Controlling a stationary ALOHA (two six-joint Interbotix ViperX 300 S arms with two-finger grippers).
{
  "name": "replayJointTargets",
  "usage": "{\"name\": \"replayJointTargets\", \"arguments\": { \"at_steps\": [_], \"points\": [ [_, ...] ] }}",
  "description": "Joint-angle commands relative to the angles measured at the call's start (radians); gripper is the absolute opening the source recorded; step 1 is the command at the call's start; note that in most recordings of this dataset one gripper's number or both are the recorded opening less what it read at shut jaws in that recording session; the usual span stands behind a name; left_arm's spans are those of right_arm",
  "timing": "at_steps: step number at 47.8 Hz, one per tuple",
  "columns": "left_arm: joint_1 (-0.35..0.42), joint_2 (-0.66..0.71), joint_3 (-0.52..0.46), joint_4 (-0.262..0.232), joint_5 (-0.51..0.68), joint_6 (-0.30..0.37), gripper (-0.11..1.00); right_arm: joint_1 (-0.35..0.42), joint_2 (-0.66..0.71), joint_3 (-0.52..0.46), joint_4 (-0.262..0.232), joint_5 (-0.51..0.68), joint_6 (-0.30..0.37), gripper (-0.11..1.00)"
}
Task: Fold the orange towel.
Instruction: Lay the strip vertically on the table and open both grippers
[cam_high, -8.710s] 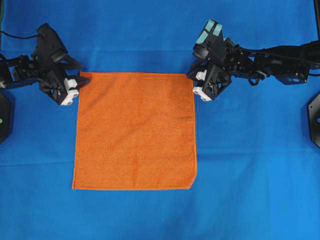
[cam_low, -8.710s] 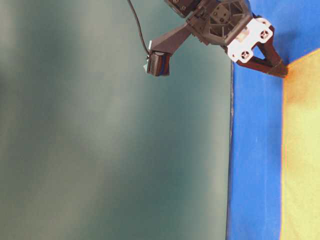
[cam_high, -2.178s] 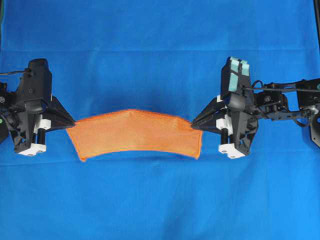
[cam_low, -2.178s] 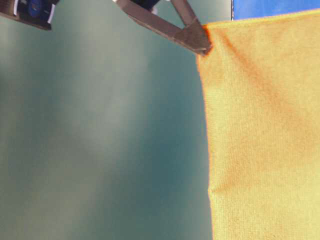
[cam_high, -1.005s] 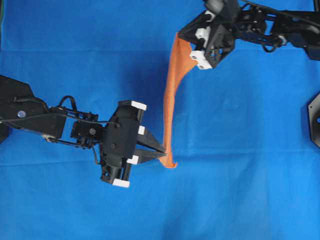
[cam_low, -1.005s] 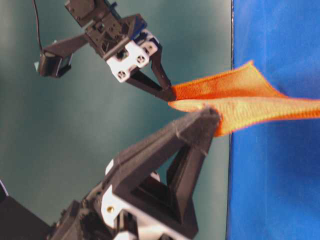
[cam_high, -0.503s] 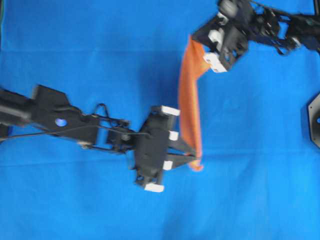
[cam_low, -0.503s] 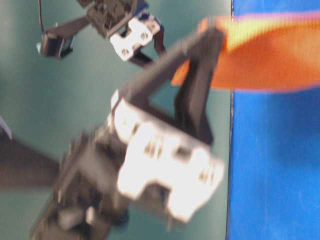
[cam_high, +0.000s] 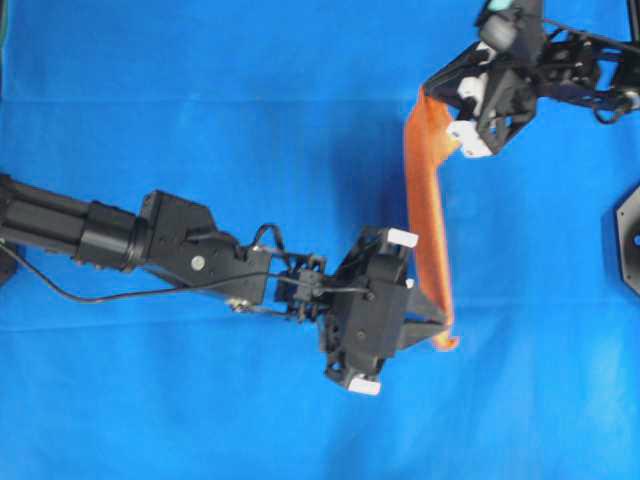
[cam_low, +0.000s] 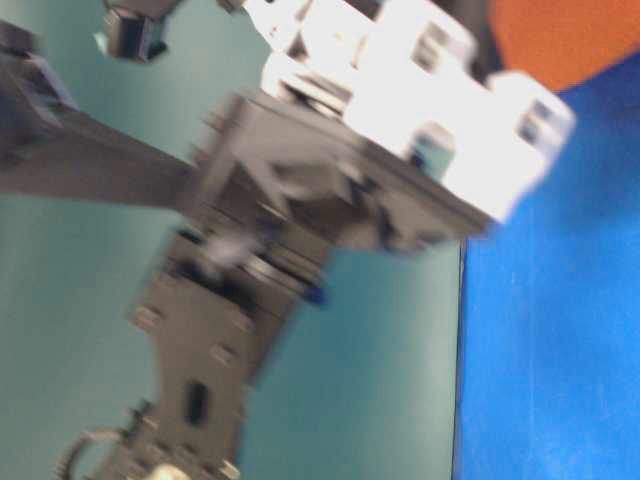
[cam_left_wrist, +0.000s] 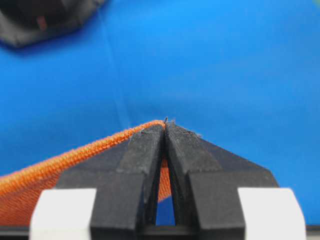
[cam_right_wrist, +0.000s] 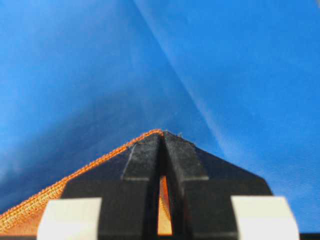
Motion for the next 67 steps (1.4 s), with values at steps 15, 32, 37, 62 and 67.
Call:
{"name": "replayJointTargets", "arguments": {
  "at_steps": [15, 32, 37, 62, 67],
  "points": [
    [-0.066, -0.169, 0.295, -0.003, -0.015, -0.114, 0.02, 0.0, 0.308, -0.253, -0.035, -0.061, -0.005, 0.02],
    [-0.052, -0.175, 0.387, -0.003, -0.067, -0.176, 0.02, 0.018, 0.348, -0.287, -0.061, -0.064, -0.008, 0.02],
    [-0.041, -0.164, 0.38, -0.003, -0.074, -0.176, 0.02, 0.02, 0.348, -0.285, -0.067, -0.064, -0.008, 0.02],
    [-0.023, -0.158, 0.362, -0.002, -0.075, -0.164, 0.5, 0.029, 0.347, -0.287, -0.158, -0.066, -0.008, 0.53],
    [-0.018, -0.16, 0.354, 0.0, -0.074, -0.161, 0.51, 0.035, 0.347, -0.29, -0.172, -0.066, -0.008, 0.62]
  ]
}}
